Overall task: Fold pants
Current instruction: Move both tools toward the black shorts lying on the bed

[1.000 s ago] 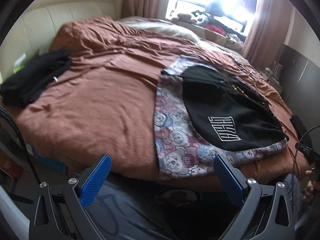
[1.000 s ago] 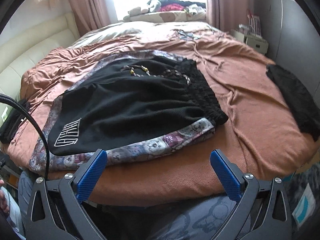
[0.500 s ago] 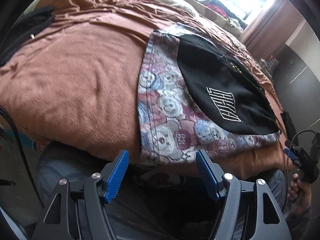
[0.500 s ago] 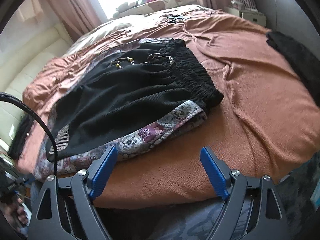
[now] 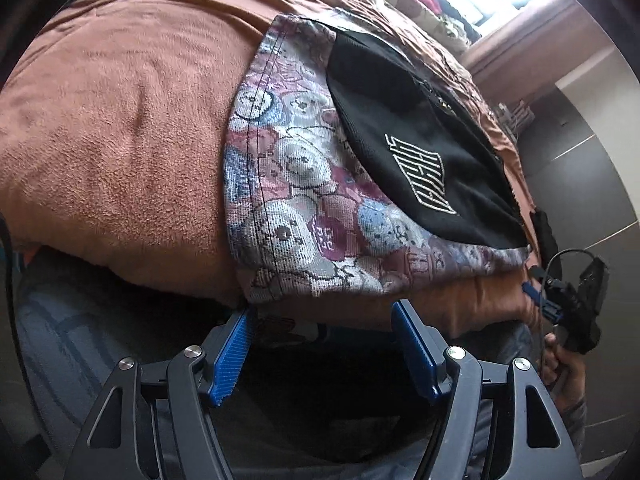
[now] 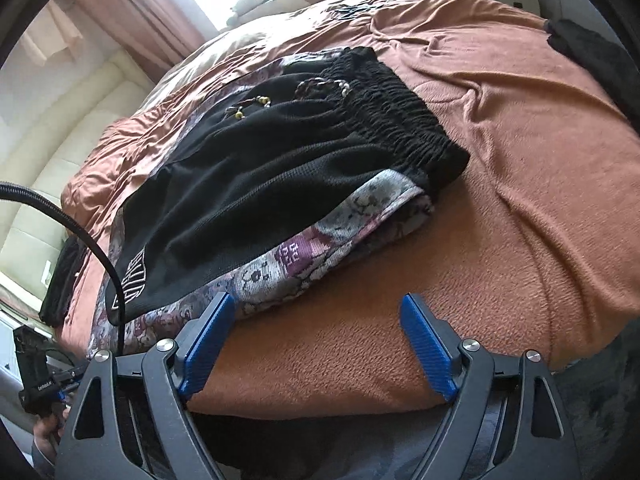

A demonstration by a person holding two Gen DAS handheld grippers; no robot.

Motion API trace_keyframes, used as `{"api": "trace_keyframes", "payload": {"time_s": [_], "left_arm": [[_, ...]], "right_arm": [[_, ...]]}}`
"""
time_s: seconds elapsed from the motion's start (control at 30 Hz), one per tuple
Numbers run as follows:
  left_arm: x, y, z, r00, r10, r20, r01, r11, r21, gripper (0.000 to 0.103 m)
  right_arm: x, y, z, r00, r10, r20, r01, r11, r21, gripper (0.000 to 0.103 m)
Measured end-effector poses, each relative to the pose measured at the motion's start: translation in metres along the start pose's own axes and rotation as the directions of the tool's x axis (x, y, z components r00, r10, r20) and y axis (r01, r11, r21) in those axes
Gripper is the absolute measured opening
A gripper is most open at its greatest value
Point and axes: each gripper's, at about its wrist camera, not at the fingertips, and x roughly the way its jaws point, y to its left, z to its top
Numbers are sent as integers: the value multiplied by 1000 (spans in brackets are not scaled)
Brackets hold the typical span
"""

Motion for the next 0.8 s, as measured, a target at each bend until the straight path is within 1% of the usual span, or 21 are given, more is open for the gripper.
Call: {"api": "trace_keyframes", "payload": {"time_s": [0.03, 0.1, 0.17, 0.2, 0.27, 0.33, 0.43, 0.5, 0.6, 0.67, 0.7, 0.8], "left_arm": [[0, -1, 1, 1000, -8, 1, 8, 1000, -1, 70], [1, -4, 1, 999, -50, -2, 50, 999, -4, 69], [3, -7, -1, 992, -121, -20, 120, 992, -22, 67], [4, -9, -3, 991, -133, -28, 132, 991, -23, 67], [6, -14, 0, 997, -79, -9, 79, 997, 16, 67], [4, -14, 6, 997, -77, 14, 76, 997, 17, 67], [1, -9, 12, 998, -43, 43, 43, 999, -7, 67], [-3, -3, 14, 997, -30, 70, 33, 998, -44, 67], [-13, 3, 15, 991, -15, 133, 25, 997, -79, 67], [-18, 6, 15, 986, -41, 161, 58, 993, -105, 64], [-20, 8, 16, 984, -57, 169, 76, 991, -112, 58], [-19, 16, 15, 984, -56, 171, 81, 986, -144, 48]], "right_arm": [[0, -1, 0, 1000, 5, 0, -5, 1000, 4, 84], [1, -1, 1, 1000, 18, -4, -18, 1000, 10, 84], [2, 1, 1, 999, 35, -14, -35, 999, 5, 84], [2, 1, 1, 999, 37, -16, -37, 999, 1, 84], [3, 1, 0, 999, 37, -18, -37, 999, 0, 84], [5, -1, 1, 999, 40, -21, -39, 999, 7, 84], [3, -1, 2, 999, 45, -11, -45, 999, 12, 84], [3, -2, 1, 999, 45, -6, -45, 999, 18, 84], [2, -7, 0, 999, 54, 6, -54, 998, 35, 78], [3, -8, 0, 998, 65, 8, -65, 997, 40, 78], [3, -8, 0, 998, 70, 6, -70, 997, 39, 78], [5, -8, 2, 997, 76, 8, -76, 997, 33, 78]]}}
